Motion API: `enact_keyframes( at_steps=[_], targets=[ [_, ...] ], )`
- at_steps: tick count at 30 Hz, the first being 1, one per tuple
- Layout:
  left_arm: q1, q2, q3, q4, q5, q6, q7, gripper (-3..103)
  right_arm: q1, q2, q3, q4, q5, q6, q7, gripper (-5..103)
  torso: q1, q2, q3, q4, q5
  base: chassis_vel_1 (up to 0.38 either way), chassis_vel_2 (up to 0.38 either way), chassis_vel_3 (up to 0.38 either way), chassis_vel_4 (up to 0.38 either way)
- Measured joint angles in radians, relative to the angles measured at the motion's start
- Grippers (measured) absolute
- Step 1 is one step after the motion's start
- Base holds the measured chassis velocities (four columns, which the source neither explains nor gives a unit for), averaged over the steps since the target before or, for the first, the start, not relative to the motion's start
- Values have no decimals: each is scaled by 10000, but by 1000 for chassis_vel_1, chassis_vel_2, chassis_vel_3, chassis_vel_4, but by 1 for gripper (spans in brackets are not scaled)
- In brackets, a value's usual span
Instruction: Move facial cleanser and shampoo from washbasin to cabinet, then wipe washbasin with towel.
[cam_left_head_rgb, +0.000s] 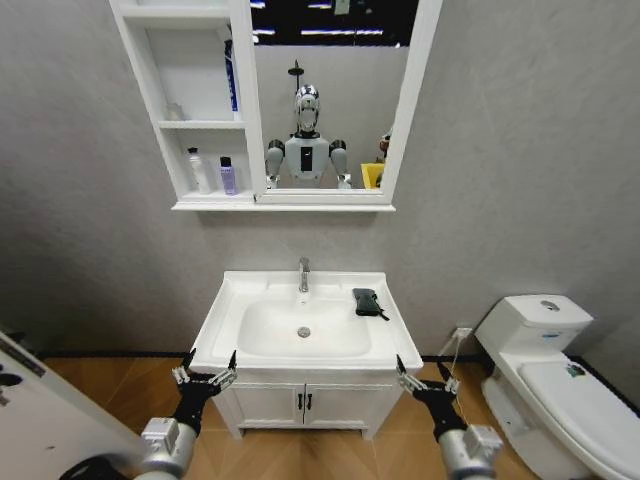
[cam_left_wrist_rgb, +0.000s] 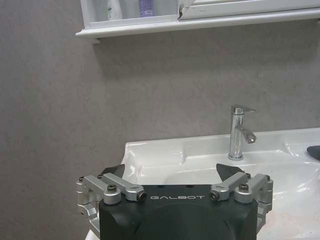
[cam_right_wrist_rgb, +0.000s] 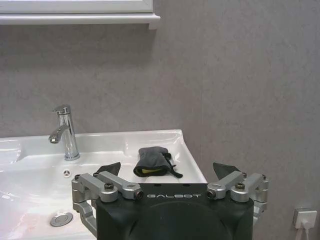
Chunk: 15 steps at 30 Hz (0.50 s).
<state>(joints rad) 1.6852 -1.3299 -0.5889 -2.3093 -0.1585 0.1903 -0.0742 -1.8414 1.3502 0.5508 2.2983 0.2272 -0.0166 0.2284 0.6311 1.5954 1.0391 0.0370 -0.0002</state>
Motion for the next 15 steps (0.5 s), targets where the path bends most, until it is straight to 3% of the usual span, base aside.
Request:
enact_keyframes(
  at_steps=[3,10,15],
  targets=[
    [0,0,0,0,0,0,0,100,-605,259,-154,84,-651,580,-157,100,1,-1,1,-4,0,0,0,0,0],
    [0,0,0,0,0,0,0,100,-754,402,395,196,-555,803,-438,100,1,-2,1,-3,0,0,0,0,0],
    [0,0,0,0,0,0,-1,100,-647,305,1204,485,772,780,-1074,100,3,-3,2,-3,2,0,0,0,0]
  ],
)
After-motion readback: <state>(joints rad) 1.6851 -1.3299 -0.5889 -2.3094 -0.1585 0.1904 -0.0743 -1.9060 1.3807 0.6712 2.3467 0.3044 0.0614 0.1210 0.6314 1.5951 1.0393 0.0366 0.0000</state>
